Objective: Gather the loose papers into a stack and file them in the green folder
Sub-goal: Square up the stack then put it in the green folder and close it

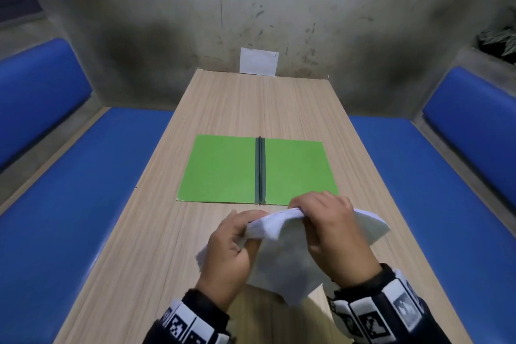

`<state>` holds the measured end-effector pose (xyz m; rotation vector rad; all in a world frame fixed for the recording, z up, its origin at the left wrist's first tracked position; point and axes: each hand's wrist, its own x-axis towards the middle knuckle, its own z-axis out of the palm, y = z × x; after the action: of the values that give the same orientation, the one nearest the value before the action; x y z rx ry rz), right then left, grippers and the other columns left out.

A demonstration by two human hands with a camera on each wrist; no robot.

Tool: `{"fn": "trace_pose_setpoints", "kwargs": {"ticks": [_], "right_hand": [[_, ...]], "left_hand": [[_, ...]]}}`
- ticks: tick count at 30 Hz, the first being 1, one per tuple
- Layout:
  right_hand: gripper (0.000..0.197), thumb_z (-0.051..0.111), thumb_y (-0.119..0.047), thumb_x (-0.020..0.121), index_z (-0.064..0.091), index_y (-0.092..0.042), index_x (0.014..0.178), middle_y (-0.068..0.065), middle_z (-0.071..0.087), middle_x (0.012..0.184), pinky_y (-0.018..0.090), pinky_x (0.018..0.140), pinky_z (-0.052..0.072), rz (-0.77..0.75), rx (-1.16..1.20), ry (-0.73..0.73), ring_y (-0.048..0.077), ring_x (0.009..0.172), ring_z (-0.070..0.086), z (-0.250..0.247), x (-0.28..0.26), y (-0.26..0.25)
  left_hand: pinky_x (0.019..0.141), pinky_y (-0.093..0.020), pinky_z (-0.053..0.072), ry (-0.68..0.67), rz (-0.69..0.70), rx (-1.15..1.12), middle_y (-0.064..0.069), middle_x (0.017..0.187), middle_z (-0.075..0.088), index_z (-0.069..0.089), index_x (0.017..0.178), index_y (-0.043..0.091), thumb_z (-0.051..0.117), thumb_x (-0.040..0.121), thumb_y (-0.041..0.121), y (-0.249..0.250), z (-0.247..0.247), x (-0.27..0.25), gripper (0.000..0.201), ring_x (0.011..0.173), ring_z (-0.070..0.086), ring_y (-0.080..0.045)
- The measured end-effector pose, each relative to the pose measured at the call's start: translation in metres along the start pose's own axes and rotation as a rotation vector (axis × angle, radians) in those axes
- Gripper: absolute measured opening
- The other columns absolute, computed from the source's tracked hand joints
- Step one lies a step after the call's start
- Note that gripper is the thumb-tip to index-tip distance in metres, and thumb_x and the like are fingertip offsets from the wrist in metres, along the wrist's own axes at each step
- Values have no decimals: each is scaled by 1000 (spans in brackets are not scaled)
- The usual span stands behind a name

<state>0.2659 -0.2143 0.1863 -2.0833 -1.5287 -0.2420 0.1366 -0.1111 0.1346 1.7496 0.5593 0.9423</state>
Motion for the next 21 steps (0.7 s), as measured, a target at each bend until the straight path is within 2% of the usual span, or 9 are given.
{"fn": "trace_pose_setpoints", "kwargs": {"ticks": [3, 6, 8, 9, 12, 14, 16, 18, 21], "right_hand": [[15, 58, -27, 70, 57, -30, 85, -10, 68, 80, 32, 70, 36, 110, 32, 38, 16, 78, 60, -2, -3, 11], [23, 61, -47, 64, 64, -28, 76, -15, 66, 76, 29, 76, 40, 244, 126, 83, 7, 79, 57, -14, -10, 29], [19, 77, -34, 62, 63, -26, 71, -10, 66, 78, 17, 71, 44, 340, 382, 124, 3, 76, 57, -20, -15, 35], [23, 84, -23, 60, 64, -23, 72, -8, 66, 80, 12, 66, 45, 396, 579, 120, 2, 73, 58, -20, -17, 36], [43, 89, -8, 48, 63, -13, 82, -8, 69, 75, 14, 58, 50, 554, 1023, 55, 3, 67, 61, 8, -31, 44], [43, 83, -7, 51, 65, -9, 90, -2, 74, 83, 20, 62, 54, 688, 1137, -22, 15, 77, 68, 33, -42, 47], [42, 78, -10, 53, 68, -9, 94, 9, 76, 89, 26, 63, 56, 784, 1202, -87, 26, 85, 71, 52, -50, 47], [38, 76, -6, 53, 69, -12, 90, 6, 77, 84, 24, 60, 56, 832, 1200, -98, 22, 81, 72, 63, -53, 47], [27, 76, 1, 56, 72, -15, 78, 1, 77, 76, 22, 56, 56, 836, 1178, -97, 15, 72, 72, 65, -50, 48]], "left_hand": [[63, -13, 51, 69, -192, -306, 11, 75, 74, 75, 78, 23, 63, 81, 4, 2, -3, 1, 23, 69, 64, 1], [57, -17, 52, 109, -279, -373, 6, 71, 74, 76, 78, 25, 72, 74, 21, -3, -24, 0, 7, 63, 63, -2], [59, -17, 53, 116, -277, -384, 6, 75, 75, 73, 84, 18, 71, 71, 27, -11, -35, -3, 15, 66, 65, -2], [58, -16, 53, 115, -283, -394, 6, 75, 75, 71, 86, 16, 67, 76, 20, -14, -38, -5, 12, 65, 65, -2], [54, -15, 52, 83, -367, -392, 6, 70, 75, 65, 91, 9, 53, 88, -1, -24, -41, -12, 16, 62, 65, -2], [54, -14, 52, 51, -425, -363, 8, 71, 75, 65, 90, 10, 49, 88, -4, -34, -41, -19, 21, 62, 66, -1], [54, -14, 52, 14, -480, -344, 7, 72, 76, 67, 88, 14, 58, 85, -4, -43, -40, -24, 21, 64, 68, -2], [54, -16, 53, -8, -519, -353, 5, 73, 77, 70, 83, 18, 71, 70, 3, -50, -38, -28, 20, 66, 70, -5], [55, -17, 54, -19, -543, -386, 2, 77, 77, 73, 79, 19, 77, 49, 13, -56, -37, -27, 31, 70, 71, -10]]}}
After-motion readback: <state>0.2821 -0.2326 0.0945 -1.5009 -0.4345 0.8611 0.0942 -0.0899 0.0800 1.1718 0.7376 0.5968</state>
